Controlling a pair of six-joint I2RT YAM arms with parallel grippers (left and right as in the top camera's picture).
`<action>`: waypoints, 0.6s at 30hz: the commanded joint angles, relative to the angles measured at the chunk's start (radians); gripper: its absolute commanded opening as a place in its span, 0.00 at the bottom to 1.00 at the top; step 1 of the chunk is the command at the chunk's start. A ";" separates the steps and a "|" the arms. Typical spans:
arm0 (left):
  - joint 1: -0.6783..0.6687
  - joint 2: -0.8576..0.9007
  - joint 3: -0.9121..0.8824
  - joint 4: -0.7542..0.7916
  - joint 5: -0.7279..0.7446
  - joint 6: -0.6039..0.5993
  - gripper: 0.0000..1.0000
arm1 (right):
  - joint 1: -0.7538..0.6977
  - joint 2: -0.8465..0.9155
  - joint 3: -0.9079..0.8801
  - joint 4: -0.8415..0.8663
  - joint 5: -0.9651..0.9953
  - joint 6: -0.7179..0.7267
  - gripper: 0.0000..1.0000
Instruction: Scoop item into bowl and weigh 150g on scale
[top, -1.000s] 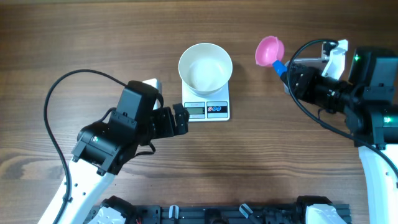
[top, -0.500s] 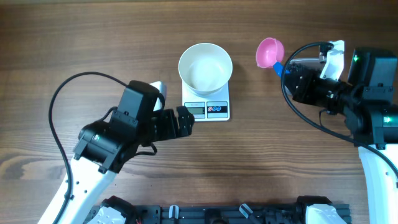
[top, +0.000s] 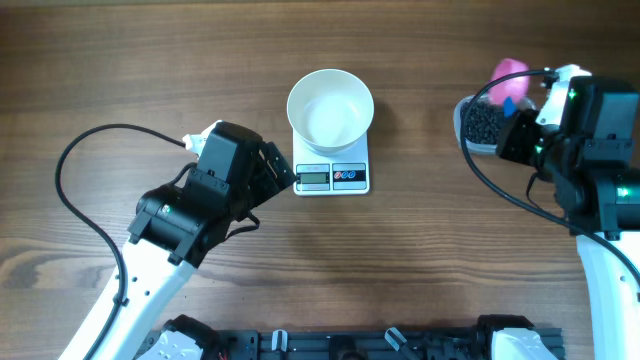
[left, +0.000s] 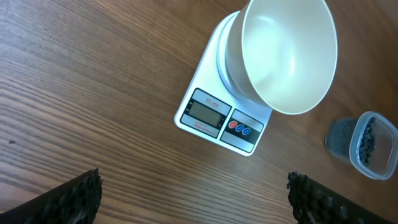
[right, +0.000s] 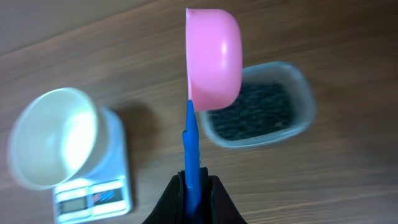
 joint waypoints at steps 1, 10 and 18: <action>0.005 0.006 0.011 -0.007 -0.024 -0.014 1.00 | -0.003 0.026 -0.009 0.007 0.197 -0.019 0.04; 0.005 0.006 0.011 -0.122 -0.181 0.002 1.00 | -0.003 0.123 -0.009 0.019 0.224 -0.035 0.04; 0.004 0.006 0.011 -0.011 0.182 0.465 1.00 | -0.003 0.133 -0.009 0.052 0.205 -0.046 0.04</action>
